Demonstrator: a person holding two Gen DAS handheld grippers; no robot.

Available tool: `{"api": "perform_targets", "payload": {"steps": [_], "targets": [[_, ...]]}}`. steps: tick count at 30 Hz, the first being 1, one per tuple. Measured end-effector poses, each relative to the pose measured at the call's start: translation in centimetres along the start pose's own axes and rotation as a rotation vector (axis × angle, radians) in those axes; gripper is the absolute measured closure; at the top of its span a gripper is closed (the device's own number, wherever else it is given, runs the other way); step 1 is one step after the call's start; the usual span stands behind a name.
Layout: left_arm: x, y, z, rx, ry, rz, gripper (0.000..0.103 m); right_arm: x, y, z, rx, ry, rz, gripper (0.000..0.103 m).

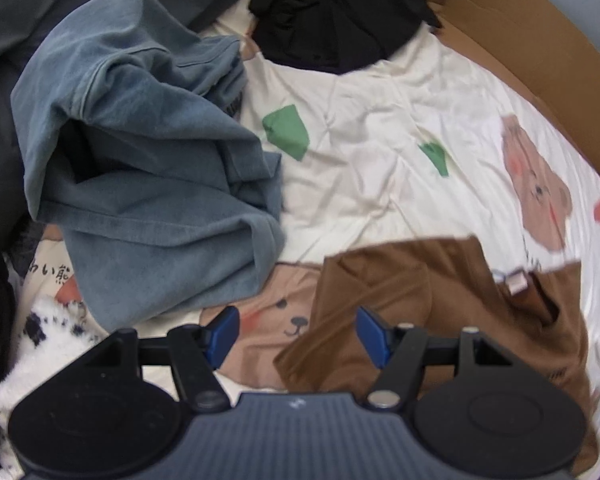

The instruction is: Fold clothes

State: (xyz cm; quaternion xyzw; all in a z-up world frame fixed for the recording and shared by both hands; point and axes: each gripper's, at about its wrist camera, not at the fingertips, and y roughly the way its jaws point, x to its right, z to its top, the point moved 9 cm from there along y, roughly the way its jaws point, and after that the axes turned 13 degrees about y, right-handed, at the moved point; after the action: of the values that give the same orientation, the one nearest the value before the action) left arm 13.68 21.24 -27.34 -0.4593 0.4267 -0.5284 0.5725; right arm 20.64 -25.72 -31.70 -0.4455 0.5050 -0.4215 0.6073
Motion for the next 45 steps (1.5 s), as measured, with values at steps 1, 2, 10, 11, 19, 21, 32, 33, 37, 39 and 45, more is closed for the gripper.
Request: {"api": "perform_targets", "payload": {"steps": [1,2,10,11,19,21,32,33,37,39,45], "targets": [[0.0,0.2,0.6,-0.004,-0.005,-0.001,0.035,0.0,0.2,0.3,0.005,-0.011,0.011,0.047],[0.1,0.4,1.2,-0.005,-0.004,-0.002,0.034,0.0,0.4,0.7,0.01,-0.022,0.023,0.045],[-0.7,5.3,2.9,0.068,-0.049,0.027,0.031,0.9,4.8,-0.5,0.154,-0.016,0.092,0.044],[-1.0,5.7,2.7,0.081,-0.071,0.021,0.031,1.1,5.1,-1.1,0.173,0.006,0.106,0.044],[-0.6,8.4,1.3,0.12,-0.074,-0.046,0.03,1.8,7.2,-4.3,0.299,0.103,0.184,0.051],[0.1,9.0,1.1,0.094,-0.044,-0.057,0.031,1.8,7.4,-4.7,0.33,0.096,0.19,0.063],[2.6,8.4,4.4,-0.051,0.208,0.02,0.031,0.5,5.3,-7.6,0.413,0.132,0.293,0.098],[2.8,8.1,4.7,-0.06,0.229,0.036,0.031,0.2,5.1,-7.9,0.418,0.128,0.298,0.098],[3.8,6.0,6.0,-0.04,0.224,0.037,0.03,-1.5,4.7,-9.2,0.422,0.136,0.355,0.098],[4.8,5.3,6.1,-0.016,0.2,0.024,0.03,-2.8,5.0,-10.0,0.404,0.111,0.373,0.098],[9.7,5.0,5.3,0.039,0.17,-0.031,0.031,-5.5,6.5,-11.9,0.373,0.091,0.395,0.095]]}}
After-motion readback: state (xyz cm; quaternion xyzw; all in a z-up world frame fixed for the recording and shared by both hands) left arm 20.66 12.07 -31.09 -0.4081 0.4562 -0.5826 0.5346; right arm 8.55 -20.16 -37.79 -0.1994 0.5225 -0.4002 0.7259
